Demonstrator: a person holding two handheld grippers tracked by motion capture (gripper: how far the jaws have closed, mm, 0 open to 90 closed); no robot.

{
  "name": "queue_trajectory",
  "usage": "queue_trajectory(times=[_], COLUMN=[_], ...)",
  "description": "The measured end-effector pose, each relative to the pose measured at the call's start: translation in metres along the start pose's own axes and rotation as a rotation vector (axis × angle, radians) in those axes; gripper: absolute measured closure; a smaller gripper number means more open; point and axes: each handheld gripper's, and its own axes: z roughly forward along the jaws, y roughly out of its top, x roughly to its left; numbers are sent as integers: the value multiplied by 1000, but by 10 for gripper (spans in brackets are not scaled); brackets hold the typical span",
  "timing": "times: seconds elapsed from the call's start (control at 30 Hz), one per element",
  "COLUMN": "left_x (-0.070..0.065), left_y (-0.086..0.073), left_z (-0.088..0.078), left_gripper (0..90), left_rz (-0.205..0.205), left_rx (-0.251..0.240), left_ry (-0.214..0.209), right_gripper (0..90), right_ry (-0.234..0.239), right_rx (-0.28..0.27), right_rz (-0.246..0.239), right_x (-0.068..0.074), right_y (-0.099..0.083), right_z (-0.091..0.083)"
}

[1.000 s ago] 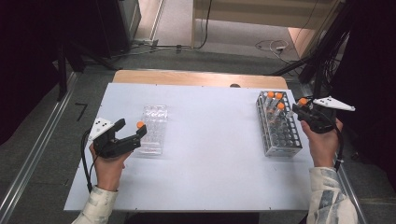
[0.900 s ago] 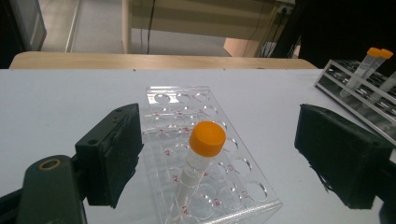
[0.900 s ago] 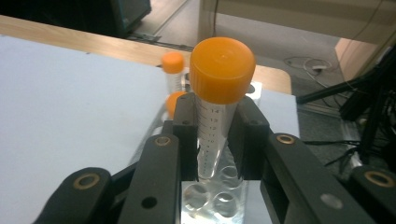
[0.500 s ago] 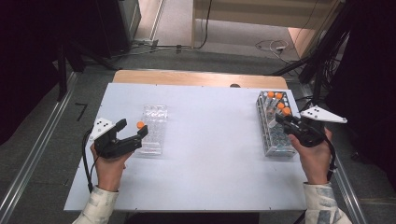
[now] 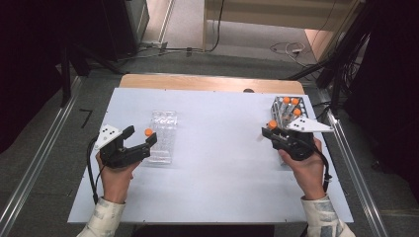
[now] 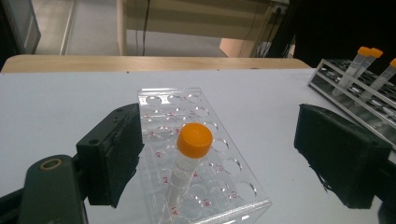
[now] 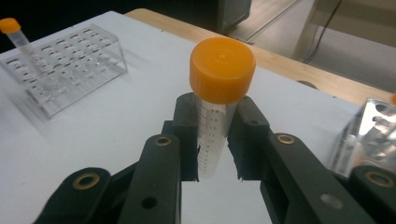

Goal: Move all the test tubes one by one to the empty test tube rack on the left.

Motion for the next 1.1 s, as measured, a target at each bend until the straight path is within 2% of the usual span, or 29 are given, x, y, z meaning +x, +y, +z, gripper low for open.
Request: queue_trajectory(times=[0.33,0.6,0.87,1.1], left_x=[-8,-19,-33,-51], left_y=[0,-1,0,-4], left_z=[1,1,1,4], left_gripper=[156,156,156,156], left_rz=[16,34,55,84], left_rx=[7,8,9,25], left_ry=[-21,-52,-93,-144], right_gripper=[719,719,719,719], right_ry=[93,159,203,242], right_rx=[44,58,77,90], right_rz=[-43,-85,-110,-146], right_x=[33,57,77,94], right_y=[-1,0,0,-1], right_z=[31,50,62,70])
